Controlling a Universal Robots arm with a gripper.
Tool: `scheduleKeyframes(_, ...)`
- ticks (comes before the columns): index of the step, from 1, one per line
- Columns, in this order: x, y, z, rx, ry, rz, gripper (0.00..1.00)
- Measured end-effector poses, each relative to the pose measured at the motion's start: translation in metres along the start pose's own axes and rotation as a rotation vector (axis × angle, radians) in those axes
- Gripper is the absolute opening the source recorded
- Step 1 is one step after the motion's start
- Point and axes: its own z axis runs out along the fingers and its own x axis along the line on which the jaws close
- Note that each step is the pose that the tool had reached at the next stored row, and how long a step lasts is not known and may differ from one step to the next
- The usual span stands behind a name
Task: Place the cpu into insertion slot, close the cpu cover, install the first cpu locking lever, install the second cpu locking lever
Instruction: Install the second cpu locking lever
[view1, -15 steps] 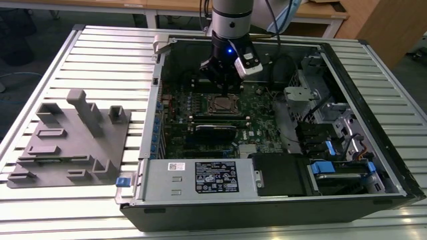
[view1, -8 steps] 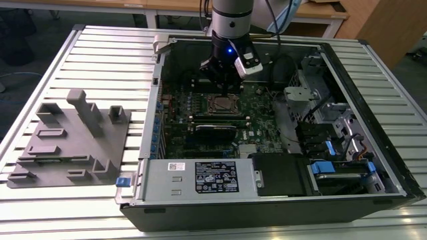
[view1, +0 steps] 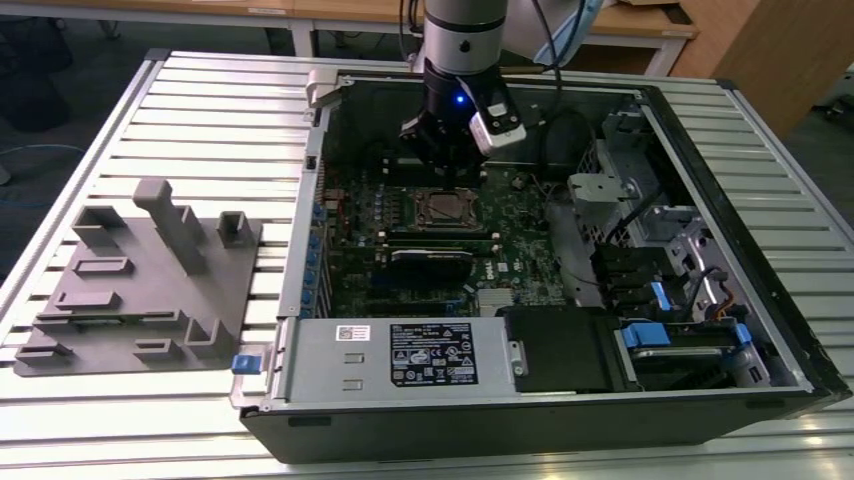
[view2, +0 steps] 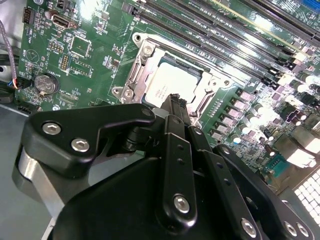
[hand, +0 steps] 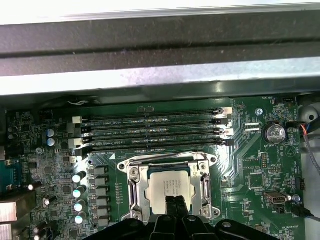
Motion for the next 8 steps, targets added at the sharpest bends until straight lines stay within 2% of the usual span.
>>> scheduleKeyframes(6, -0.0001, 0.0, -0.0009, -0.0004, -0.0002, 0.0, 0.11)
scheduleKeyframes(8, -0.0002, 0.0, -0.0037, -0.0002, 0.0, 0.0, 0.11)
